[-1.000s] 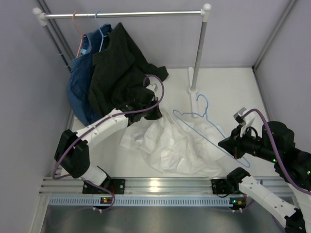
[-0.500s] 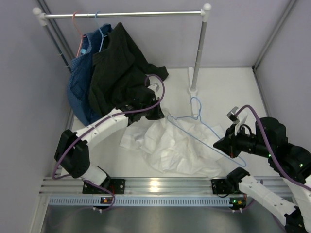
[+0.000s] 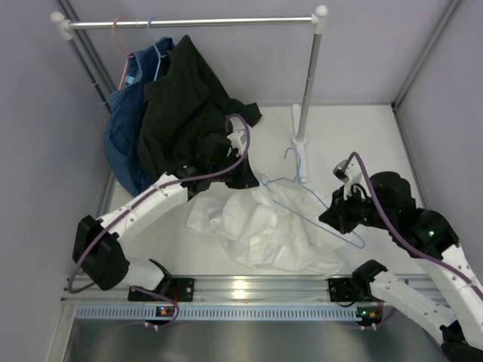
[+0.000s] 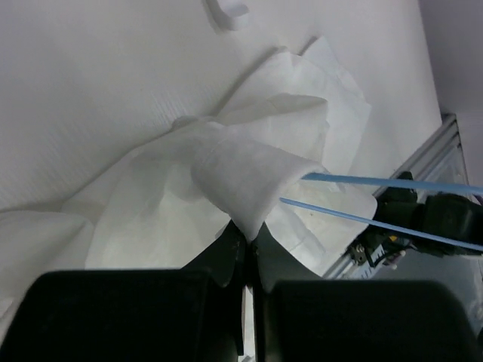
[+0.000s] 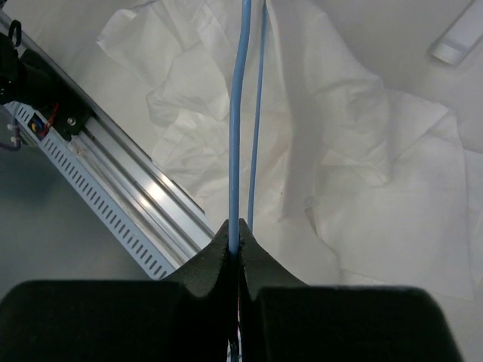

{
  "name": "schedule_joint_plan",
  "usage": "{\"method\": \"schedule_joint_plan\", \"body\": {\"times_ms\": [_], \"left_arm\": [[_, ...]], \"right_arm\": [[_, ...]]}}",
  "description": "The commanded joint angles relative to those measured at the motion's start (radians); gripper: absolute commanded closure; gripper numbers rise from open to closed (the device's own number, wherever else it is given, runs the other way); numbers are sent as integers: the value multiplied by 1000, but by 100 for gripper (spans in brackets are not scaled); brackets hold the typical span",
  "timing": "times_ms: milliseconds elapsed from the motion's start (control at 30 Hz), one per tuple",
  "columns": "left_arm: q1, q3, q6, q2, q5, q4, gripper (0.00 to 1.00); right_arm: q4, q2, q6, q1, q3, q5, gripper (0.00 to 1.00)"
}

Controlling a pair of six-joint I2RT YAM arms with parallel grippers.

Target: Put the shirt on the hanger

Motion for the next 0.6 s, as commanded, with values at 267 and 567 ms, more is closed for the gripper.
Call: {"method": "schedule_joint_plan", "body": {"times_ms": [267, 567], "left_arm": [[-28, 111, 232, -264, 274, -178, 100], [-71, 187, 294, -293, 192, -345, 100]], "right_arm": [[517, -59, 102, 1, -269, -388, 100], [857, -111, 185, 2, -404, -448, 100]]}}
